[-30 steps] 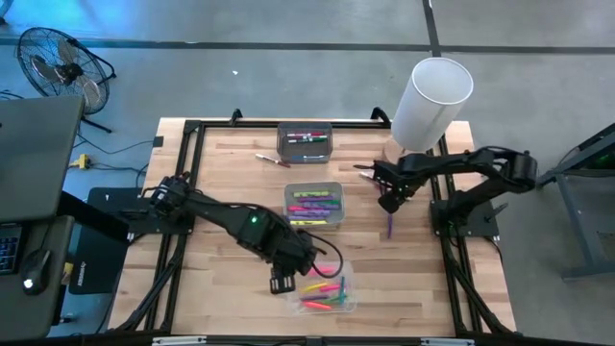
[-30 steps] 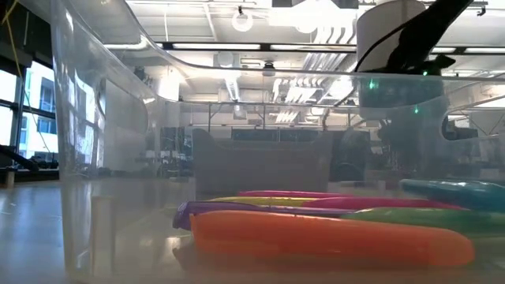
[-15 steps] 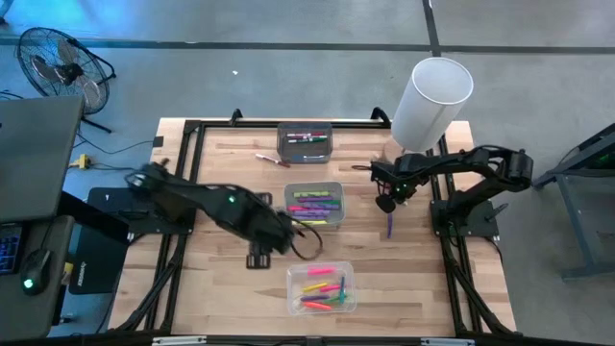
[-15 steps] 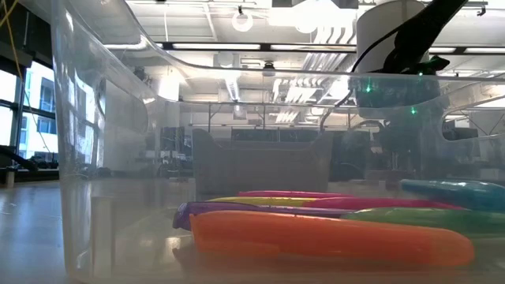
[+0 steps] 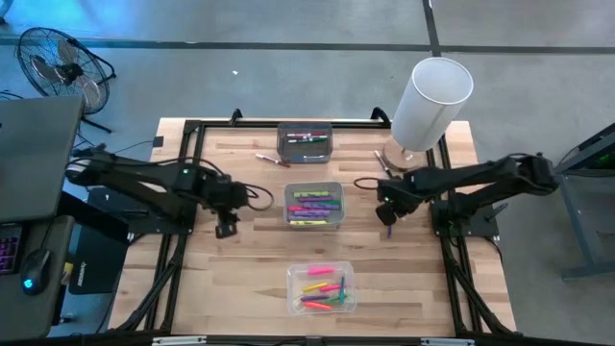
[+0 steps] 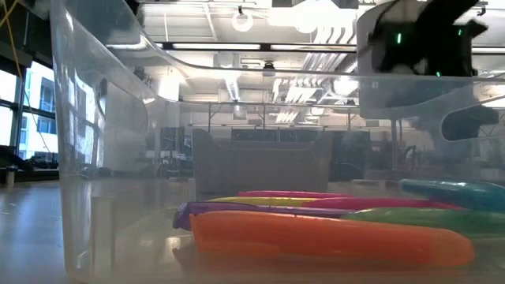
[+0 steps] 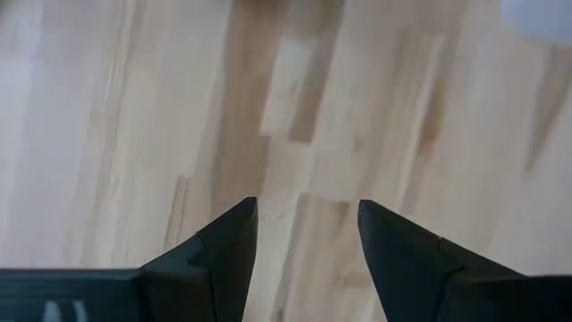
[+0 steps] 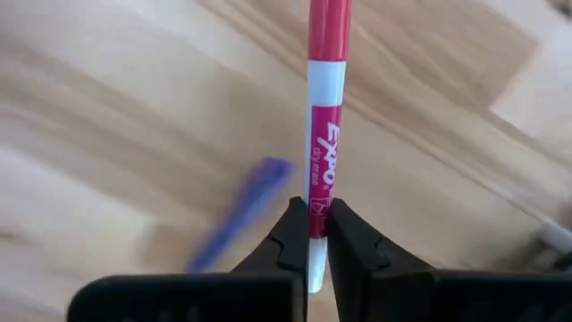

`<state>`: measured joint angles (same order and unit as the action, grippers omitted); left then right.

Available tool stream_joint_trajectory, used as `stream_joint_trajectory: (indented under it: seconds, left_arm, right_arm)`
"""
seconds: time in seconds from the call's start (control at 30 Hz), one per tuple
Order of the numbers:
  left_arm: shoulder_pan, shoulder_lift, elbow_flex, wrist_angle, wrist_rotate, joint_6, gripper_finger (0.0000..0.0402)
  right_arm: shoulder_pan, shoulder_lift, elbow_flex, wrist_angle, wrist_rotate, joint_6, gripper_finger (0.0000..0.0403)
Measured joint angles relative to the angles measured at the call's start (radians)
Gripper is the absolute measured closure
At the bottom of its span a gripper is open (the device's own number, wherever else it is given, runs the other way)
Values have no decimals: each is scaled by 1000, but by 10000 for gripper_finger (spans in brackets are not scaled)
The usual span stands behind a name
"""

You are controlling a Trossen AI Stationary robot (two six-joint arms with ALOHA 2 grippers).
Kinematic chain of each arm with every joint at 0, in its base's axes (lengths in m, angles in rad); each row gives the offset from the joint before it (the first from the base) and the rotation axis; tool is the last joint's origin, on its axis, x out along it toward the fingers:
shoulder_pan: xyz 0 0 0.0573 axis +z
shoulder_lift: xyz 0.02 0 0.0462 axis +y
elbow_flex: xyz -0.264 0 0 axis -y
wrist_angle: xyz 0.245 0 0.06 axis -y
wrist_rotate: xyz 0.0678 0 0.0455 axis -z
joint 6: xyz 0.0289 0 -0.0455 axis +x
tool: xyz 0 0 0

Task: Pick & Place Markers
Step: Put the pink marker pen into the black bin

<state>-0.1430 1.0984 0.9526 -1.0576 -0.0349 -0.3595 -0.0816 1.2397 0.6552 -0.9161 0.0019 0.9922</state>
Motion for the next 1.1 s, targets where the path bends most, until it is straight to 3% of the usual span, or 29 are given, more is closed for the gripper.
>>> stream_joint_trajectory:
  seconds: [0.23,0.33,0.5,0.67,0.9,1.1]
  left_arm:
    - [172,-244,-288,116,83,46,208]
    - [250,-291,-316,151,109,41,208]
    - [347,-336,-298,222,36,6,208]
    - [400,-324,-299,321,20,-11,208]
    - [398,-280,-299,329,25,-38,208]
    - [398,-260,-299,323,25,-71,208]
  right_arm:
    - [123,-25,215,-84,174,82,393]
    - [136,4,347,-99,267,60,393]
    - [125,117,615,-97,415,-109,393]
    - [74,307,911,-93,488,-398,393]
    - [-57,593,1252,-59,495,-809,393]
    - [-192,792,1406,-37,355,-1007,393]
